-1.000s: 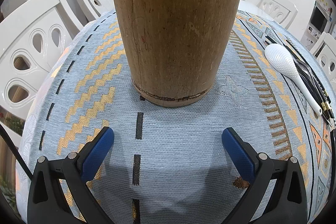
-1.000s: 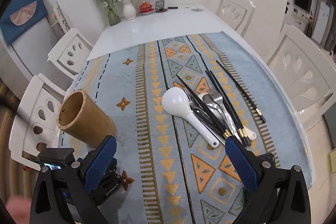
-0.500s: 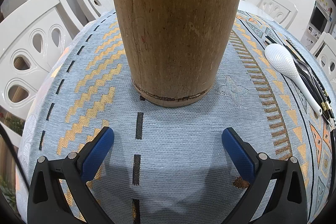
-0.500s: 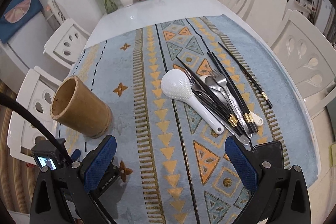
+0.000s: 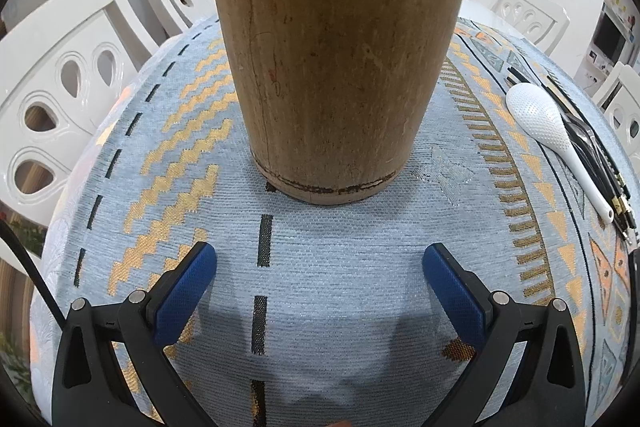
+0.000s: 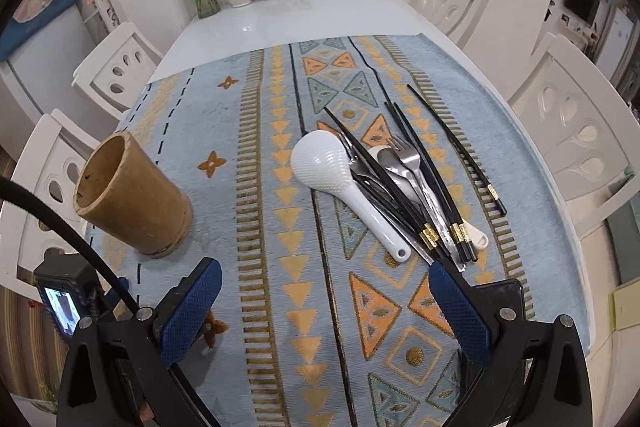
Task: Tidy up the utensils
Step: 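Grasp the wooden cup again with the left gripper and raise it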
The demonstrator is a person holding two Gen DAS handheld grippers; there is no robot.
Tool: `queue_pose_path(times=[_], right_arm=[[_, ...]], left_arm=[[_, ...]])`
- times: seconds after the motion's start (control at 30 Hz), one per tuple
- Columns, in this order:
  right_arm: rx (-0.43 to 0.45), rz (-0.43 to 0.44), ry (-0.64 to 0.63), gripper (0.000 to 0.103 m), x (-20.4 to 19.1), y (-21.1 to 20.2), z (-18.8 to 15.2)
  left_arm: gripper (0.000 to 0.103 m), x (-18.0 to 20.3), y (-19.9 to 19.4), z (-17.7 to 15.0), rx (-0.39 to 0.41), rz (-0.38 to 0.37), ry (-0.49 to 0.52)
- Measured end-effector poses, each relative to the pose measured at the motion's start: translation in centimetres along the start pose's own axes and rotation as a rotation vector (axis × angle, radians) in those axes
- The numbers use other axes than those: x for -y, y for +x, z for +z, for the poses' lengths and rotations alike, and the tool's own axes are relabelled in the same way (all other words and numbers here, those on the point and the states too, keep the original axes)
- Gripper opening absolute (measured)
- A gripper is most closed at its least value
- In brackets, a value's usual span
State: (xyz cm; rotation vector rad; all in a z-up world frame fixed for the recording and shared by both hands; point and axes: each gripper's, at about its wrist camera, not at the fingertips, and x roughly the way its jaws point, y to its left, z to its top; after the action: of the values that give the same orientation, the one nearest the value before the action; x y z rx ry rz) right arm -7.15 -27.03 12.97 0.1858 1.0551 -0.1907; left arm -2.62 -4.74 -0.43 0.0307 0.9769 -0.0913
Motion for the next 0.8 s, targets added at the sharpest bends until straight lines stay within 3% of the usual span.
queue_pose_path(times=[0.17, 0.23, 0.33, 0.43, 0.6, 0.8], right_arm=[[-0.008, 0.012, -0.003, 0.103, -0.1, 0.2, -0.1], [-0.004, 0.010, -0.015, 0.103, -0.3, 0.2, -0.1], [0.025, 0.002, -0.038, 0.103, -0.1, -0.1, 0.2], [0.071, -0.017, -0.068, 0.103, 0.4, -0.5, 0.6], [0.104, -0.036, -0.125, 0.103, 1.8, 0.2, 1.7], [0.054, 0.036, -0.161, 0.103, 3.5, 2.3, 3.2]], left_arm=[[0.103, 0.0, 0.0, 0.5, -0.054, -0.020, 0.048], [0.102, -0.2, -0.3, 0.9, -0.070, -0.013, 0.025], [0.099, -0.9, -3.0, 1.2, 0.088, -0.035, -0.046], [0.100, 0.0, -5.7, 2.4, 0.256, -0.041, -0.012], [0.100, 1.2, -3.5, 3.5, 0.240, -0.093, 0.014], [0.100, 0.7, -1.4, 3.8, 0.242, -0.063, -0.031]])
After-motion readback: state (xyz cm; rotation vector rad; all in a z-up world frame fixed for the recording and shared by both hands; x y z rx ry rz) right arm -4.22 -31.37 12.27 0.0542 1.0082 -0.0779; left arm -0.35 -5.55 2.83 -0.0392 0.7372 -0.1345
